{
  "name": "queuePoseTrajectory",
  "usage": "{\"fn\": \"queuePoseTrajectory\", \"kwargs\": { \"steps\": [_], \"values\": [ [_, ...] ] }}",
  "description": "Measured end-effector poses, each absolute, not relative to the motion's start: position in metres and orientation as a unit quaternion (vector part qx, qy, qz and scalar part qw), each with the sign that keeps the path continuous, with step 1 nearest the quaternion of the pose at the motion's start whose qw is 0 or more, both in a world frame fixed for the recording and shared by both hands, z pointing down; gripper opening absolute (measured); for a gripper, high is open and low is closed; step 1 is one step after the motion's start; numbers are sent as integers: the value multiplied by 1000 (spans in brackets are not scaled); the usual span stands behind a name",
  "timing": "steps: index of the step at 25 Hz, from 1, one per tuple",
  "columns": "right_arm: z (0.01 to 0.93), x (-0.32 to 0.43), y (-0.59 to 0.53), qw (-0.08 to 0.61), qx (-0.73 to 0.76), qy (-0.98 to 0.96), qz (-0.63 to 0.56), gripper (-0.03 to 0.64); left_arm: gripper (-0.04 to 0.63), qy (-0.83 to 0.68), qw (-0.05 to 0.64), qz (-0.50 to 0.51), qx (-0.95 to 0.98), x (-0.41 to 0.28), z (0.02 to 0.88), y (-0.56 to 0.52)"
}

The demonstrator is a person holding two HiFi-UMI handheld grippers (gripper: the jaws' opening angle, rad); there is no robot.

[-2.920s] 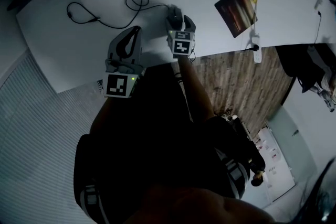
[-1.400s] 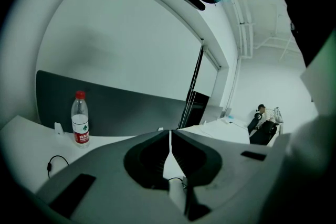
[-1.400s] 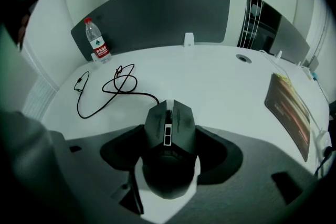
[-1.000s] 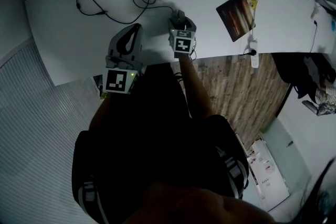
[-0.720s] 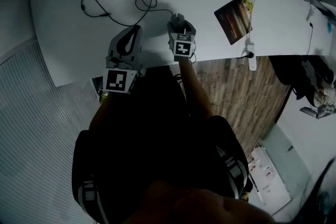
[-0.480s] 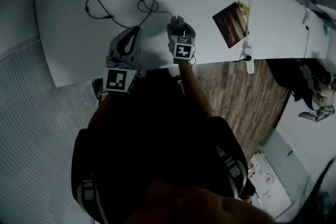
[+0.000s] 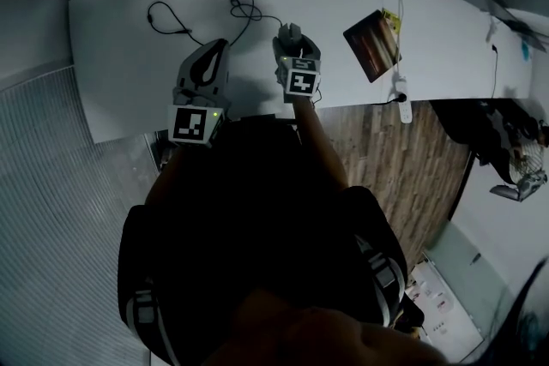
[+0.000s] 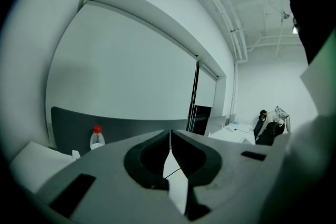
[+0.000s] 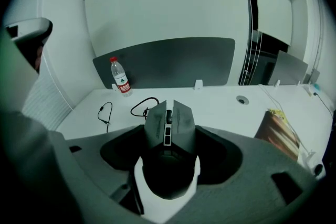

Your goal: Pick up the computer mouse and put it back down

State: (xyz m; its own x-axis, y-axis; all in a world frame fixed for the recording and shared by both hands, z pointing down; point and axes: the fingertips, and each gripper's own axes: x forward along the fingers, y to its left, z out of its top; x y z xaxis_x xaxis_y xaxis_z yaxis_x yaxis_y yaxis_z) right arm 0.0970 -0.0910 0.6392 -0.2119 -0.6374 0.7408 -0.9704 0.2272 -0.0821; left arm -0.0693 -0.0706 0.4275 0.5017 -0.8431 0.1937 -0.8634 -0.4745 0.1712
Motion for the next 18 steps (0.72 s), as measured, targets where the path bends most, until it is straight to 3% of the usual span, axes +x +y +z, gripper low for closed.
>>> {"fn": "queuePoseTrajectory", "kwargs": {
  "steps": [18],
  "values": [
    [573,99,-101,243,557,-755,248,290,12,-514,98,37,851,-72,403,-74]
  ]
}}
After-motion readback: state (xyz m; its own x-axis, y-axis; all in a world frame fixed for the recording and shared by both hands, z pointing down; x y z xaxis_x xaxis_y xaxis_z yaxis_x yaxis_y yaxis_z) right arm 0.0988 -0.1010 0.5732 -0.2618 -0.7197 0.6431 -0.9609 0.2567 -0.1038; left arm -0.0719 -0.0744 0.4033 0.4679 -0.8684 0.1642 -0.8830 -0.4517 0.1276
